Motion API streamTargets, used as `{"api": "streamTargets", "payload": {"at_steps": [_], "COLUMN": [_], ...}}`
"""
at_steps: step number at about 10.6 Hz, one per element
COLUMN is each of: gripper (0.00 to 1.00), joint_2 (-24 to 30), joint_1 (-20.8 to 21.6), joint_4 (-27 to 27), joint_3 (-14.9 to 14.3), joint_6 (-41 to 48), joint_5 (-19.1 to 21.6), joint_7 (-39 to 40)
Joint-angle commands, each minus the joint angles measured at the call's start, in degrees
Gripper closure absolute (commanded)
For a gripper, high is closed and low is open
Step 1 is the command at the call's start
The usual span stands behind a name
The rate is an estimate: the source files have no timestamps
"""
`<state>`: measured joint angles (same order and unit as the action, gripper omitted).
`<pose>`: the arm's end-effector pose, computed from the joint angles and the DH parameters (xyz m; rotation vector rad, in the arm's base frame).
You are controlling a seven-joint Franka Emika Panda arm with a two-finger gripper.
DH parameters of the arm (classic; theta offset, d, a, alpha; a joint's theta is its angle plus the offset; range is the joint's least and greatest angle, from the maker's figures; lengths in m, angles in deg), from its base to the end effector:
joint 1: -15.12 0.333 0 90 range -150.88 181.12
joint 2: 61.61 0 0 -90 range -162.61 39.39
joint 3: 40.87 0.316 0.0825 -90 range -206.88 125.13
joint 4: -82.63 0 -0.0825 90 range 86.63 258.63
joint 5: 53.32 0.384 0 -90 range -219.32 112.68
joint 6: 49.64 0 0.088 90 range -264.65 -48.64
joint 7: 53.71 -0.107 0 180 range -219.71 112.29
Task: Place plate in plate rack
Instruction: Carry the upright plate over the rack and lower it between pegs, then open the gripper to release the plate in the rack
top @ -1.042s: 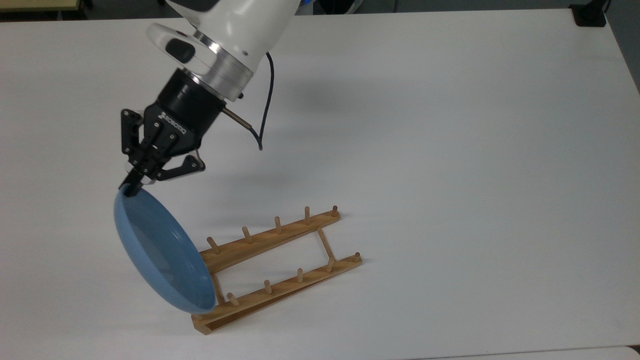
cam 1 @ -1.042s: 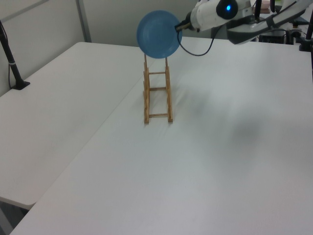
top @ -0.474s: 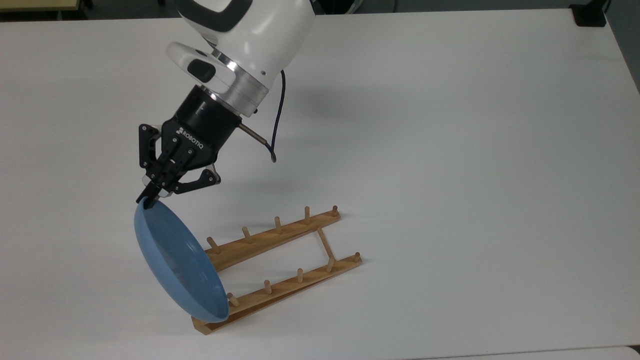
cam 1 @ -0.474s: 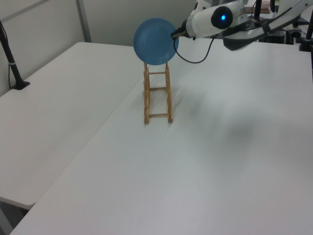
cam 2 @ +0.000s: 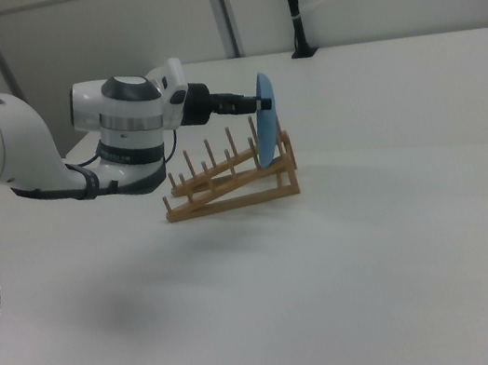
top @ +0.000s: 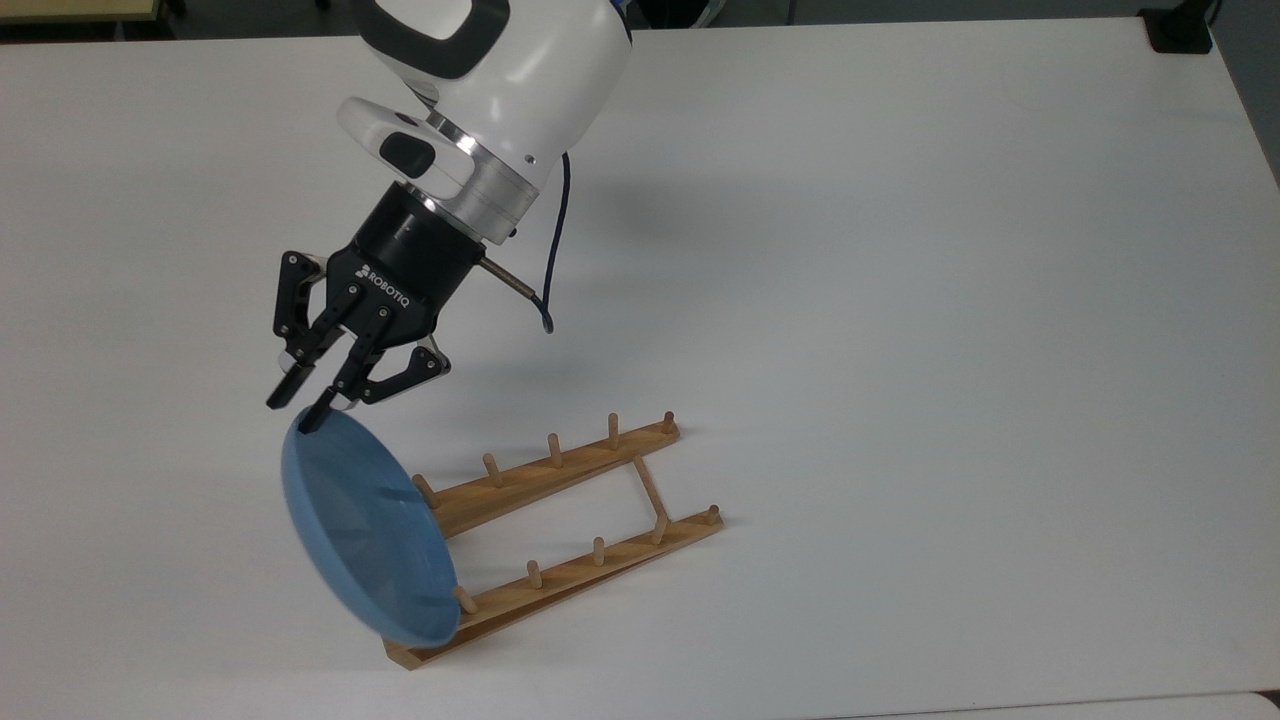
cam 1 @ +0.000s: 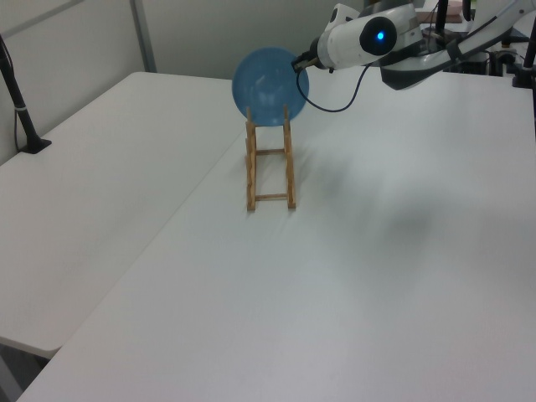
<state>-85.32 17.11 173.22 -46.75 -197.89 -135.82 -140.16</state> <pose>0.7126 -0.0189 0.4526 2.2186 -0.5181 1.3577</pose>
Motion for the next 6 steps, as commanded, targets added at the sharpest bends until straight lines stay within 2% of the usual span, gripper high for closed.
{"api": "streamTargets", "payload": {"at_steps": [1,3,4,6], "gripper": [0.0,0.0,0.0,0.0], "joint_2": [-0.29,0.67,2.07,4.71], "joint_1": [0.91,0.74,0.48,0.3], "joint_4": [-0.95,-1.12,-2.34,-2.53], "joint_3": [-0.46,-0.37,-0.28,-0.02], "joint_6": [1.64,1.64,1.55,1.55], "joint_5": [-1.34,0.4,4.42,17.22], "joint_7": [-2.67,-2.67,-2.32,2.05]}}
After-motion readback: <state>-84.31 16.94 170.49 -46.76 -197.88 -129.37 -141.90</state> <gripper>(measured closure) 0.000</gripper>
